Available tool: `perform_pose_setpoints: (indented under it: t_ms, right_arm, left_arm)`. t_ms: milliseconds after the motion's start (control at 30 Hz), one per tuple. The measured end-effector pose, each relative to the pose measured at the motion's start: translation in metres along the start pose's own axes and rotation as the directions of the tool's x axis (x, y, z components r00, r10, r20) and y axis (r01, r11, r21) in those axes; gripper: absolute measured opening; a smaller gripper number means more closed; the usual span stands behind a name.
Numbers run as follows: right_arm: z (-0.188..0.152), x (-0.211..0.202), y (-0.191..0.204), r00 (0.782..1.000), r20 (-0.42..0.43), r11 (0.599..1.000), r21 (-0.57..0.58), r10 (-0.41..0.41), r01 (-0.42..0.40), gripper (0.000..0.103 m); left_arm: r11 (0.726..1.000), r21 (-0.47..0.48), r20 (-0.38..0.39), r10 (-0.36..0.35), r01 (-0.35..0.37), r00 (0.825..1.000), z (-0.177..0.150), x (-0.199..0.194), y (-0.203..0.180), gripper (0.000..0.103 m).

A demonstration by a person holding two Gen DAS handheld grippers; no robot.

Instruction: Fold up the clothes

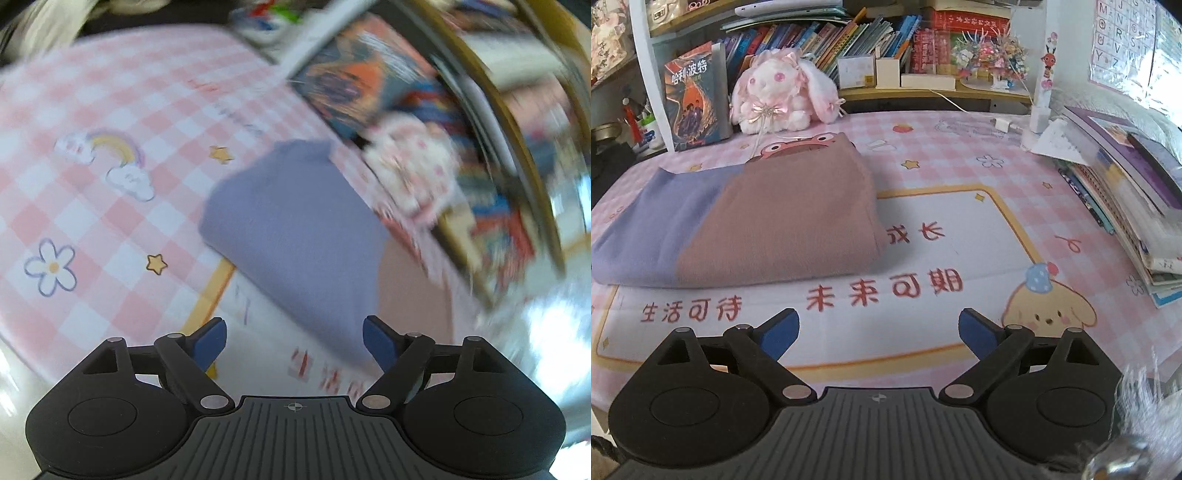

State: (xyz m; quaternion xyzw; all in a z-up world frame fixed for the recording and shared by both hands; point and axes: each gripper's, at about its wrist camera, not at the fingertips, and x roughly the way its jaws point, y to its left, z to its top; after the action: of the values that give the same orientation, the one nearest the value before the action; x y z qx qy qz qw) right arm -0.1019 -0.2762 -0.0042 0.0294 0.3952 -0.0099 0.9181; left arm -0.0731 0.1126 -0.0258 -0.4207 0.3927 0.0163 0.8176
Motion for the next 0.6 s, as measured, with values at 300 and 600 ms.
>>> perform_pose_setpoints:
  t_ms: [300, 600]
  right_arm:
    - [0.02, 0.013, 0.014, 0.997, 0.008, 0.997, -0.001, -0.071, 0.071, 0.093]
    - [0.035, 0.03, 0.019, 0.99, -0.008, 0.989, 0.035, -0.142, 0.142, 0.093]
  left_arm:
    - [0.946, -0.318, -0.009, -0.073, 0.067, 0.997, 0.036, 0.046, 0.035, 0.073]
    - [0.905, -0.425, -0.002, -0.035, 0.031, 0.999, 0.065, 0.077, 0.042, 0.032]
